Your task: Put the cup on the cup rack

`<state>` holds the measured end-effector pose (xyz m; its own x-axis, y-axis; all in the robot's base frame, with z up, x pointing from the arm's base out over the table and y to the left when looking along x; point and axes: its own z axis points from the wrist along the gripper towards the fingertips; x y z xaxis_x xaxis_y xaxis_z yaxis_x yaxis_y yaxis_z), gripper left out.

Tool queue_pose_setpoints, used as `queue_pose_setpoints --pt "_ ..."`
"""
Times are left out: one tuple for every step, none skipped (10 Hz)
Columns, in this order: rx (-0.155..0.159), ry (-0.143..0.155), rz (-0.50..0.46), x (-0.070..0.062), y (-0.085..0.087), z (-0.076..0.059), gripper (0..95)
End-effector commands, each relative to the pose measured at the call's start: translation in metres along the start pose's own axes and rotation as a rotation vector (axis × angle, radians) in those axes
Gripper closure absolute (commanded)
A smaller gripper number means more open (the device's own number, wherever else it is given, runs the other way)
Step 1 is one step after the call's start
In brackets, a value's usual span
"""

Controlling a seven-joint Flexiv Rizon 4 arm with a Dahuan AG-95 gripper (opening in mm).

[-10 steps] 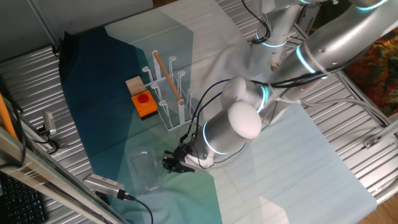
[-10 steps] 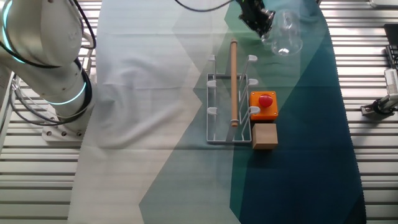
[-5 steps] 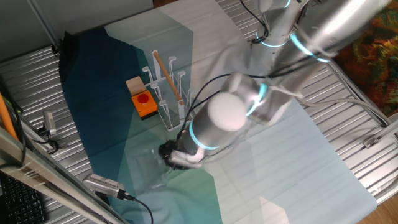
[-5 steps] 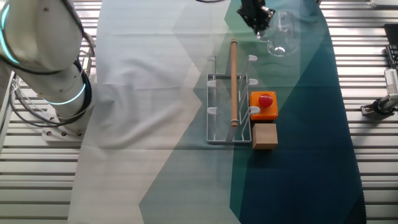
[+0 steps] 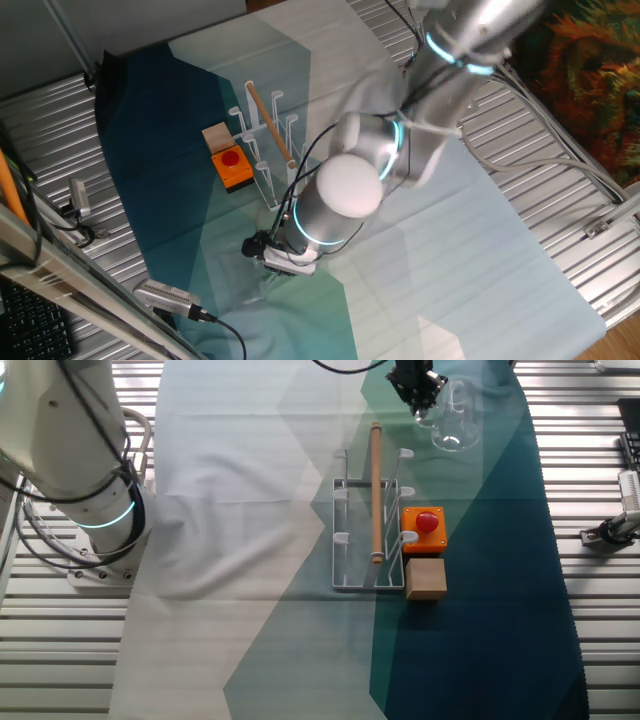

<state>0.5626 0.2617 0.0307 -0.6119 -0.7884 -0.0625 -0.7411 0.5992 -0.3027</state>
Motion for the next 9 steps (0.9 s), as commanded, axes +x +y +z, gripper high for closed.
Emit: queue_pose_setpoints --pt "-0.018 0.004 0.004 -0.001 -0.001 0.002 95.0" --pt "-0.03 0.008 0.006 -0.001 -0.001 0.002 95.0" --pt "-0.041 0.01 0.007 -0.001 -0.001 0.002 95.0" --pt "-0.056 0.018 0.007 -0.001 -0.001 0.001 95.0" --pt "-0.074 0.022 0.014 -0.001 -0.001 0.0 95.0" --pt "-0.098 0.028 0.029 -0.001 0.0 -0.002 95.0" --pt "-0.128 0.031 0.053 -0.002 0.0 -0.004 95.0" --pt "-0.155 0.028 0.072 -0.002 0.0 -0.007 95.0" --pt "-0.177 0.035 0.083 -0.002 0.001 -0.01 95.0"
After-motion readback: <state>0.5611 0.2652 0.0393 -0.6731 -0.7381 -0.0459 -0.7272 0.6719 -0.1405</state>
